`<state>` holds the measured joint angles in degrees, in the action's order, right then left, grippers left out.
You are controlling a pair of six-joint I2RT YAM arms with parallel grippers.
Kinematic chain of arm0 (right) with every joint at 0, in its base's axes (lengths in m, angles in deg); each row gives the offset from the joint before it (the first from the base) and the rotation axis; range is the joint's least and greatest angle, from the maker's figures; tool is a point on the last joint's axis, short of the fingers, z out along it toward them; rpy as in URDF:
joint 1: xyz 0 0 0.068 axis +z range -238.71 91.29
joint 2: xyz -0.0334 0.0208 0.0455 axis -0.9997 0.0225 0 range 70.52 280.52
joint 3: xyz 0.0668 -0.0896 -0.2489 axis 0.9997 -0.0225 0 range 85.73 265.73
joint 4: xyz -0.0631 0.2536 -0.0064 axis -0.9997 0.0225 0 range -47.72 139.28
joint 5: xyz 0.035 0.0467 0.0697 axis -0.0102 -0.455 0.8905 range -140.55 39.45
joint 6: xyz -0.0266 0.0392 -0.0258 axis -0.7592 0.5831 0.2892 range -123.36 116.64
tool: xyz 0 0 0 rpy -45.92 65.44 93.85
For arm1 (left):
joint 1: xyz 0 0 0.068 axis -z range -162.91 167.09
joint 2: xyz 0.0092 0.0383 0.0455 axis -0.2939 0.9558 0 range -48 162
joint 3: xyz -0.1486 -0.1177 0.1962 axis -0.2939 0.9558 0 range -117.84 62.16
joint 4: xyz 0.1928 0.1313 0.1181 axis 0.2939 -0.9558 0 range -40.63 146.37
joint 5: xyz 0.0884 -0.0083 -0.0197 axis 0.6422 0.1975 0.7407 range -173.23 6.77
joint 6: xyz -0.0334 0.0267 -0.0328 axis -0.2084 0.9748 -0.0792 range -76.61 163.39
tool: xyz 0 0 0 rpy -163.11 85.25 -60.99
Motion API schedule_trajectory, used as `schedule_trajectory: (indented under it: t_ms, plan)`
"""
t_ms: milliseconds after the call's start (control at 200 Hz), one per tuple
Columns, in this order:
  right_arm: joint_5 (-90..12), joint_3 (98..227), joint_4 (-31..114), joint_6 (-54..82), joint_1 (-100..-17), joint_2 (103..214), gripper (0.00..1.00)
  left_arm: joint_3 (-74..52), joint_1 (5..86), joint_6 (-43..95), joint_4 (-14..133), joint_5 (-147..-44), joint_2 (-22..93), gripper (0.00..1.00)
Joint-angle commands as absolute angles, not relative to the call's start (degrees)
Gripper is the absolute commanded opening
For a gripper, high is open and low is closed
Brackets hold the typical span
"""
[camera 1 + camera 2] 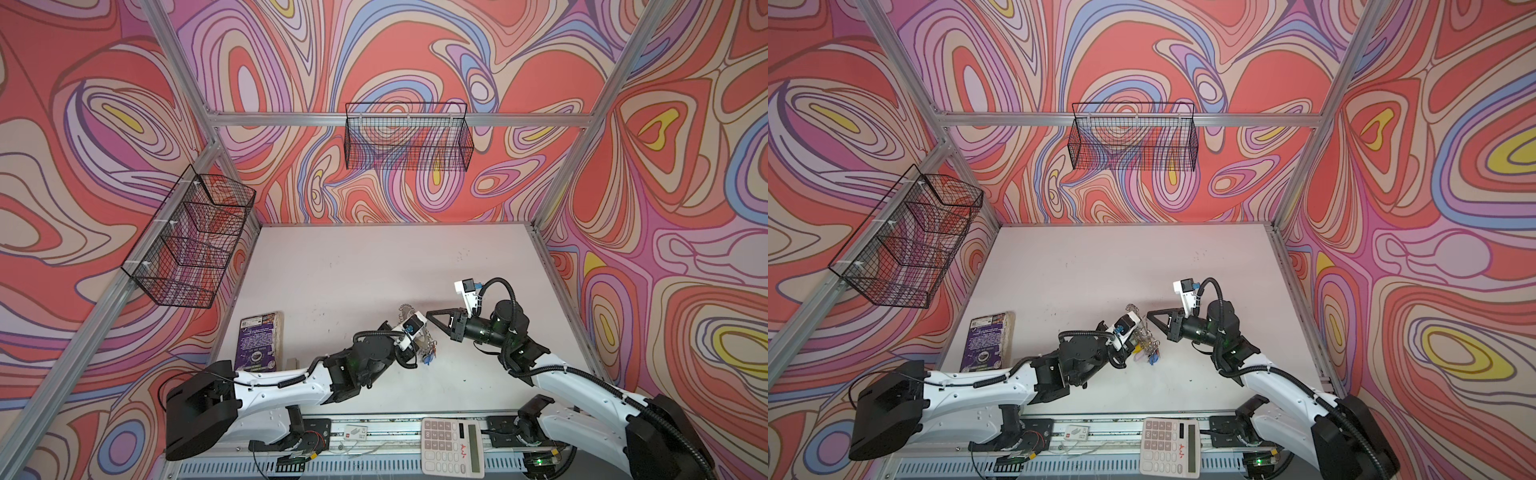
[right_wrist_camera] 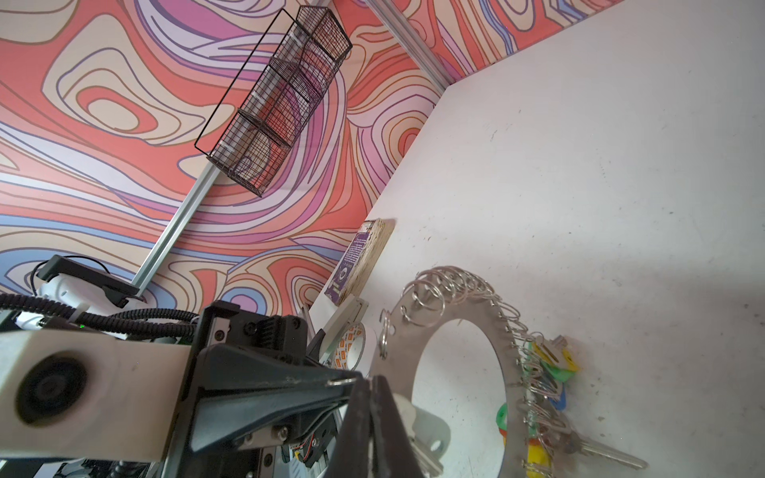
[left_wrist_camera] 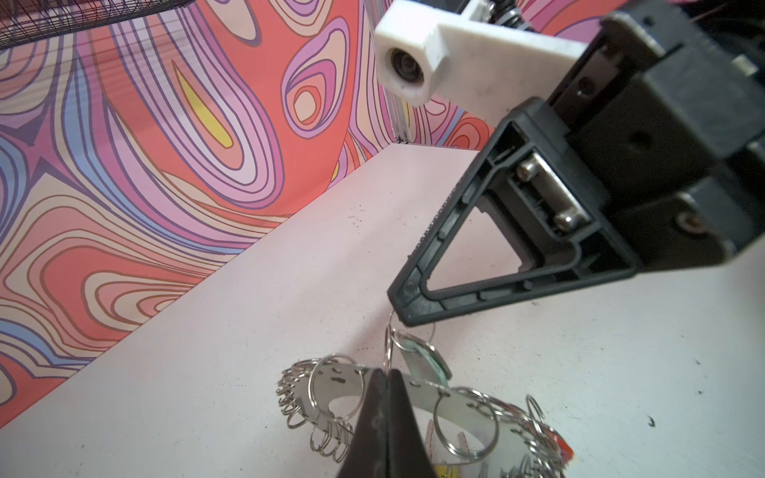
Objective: Attach keys to a key ring
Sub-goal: Insert the key into the keyring.
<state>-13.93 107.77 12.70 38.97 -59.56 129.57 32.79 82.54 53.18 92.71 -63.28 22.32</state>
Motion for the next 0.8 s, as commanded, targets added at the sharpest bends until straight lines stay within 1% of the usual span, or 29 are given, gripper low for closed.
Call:
schedule_trajectory:
  t_ms: [0,326,796]
  plan:
    - [-16.5,106.9,10.0,40.4,-59.3,129.9,0.0,32.0,82.3,52.3,97.6,-64.1,21.6,0.0]
    - [-16.5,107.4,10.0,40.8,-58.4,131.6,0.0,34.2,82.3,52.7,100.1,-64.5,22.4,0.0]
    - [-14.0,109.3,11.3,42.0,-58.3,136.4,0.0,38.1,82.2,54.7,113.3,-64.3,25.1,0.0]
